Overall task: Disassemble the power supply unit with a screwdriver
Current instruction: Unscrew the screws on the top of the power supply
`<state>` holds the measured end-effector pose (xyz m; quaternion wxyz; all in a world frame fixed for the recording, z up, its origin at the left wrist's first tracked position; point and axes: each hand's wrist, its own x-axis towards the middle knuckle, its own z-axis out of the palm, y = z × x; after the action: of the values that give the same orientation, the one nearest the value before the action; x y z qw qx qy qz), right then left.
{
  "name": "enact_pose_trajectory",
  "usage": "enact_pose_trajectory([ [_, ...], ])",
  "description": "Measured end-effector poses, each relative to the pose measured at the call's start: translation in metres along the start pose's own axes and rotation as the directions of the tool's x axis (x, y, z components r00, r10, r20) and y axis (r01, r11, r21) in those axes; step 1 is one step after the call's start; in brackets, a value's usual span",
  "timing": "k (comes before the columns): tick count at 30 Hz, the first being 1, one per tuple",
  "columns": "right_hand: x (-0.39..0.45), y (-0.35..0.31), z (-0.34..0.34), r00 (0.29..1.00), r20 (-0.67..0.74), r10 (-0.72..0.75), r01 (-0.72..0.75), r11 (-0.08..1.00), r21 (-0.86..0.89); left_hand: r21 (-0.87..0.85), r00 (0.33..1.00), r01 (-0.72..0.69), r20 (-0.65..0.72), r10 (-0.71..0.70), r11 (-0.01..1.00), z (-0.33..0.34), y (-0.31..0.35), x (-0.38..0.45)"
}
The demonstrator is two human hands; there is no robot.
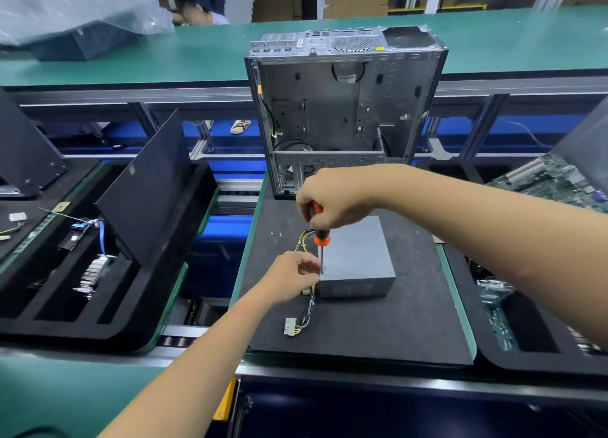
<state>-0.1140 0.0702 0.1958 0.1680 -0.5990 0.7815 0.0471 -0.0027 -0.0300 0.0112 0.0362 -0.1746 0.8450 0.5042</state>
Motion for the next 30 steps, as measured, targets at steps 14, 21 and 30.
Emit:
enact_pose_trajectory([
  [14,-0.001,-0.001,0.000,1.000,0.011,0.028,-0.026,0.995,-0.098,0.118,0.993,-0.096,-0.053,0.103,0.988,0.002,0.003,0.005],
  [21,-0.003,0.003,0.000,0.997,0.038,0.063,-0.065,0.995,0.080,0.167,0.993,-0.107,-0.024,0.112,0.980,-0.001,0.007,0.008],
  [30,-0.004,0.001,-0.005,0.996,0.074,-0.044,0.039,0.997,0.060,0.234,0.995,-0.102,0.033,0.097,0.967,-0.006,0.012,0.016],
])
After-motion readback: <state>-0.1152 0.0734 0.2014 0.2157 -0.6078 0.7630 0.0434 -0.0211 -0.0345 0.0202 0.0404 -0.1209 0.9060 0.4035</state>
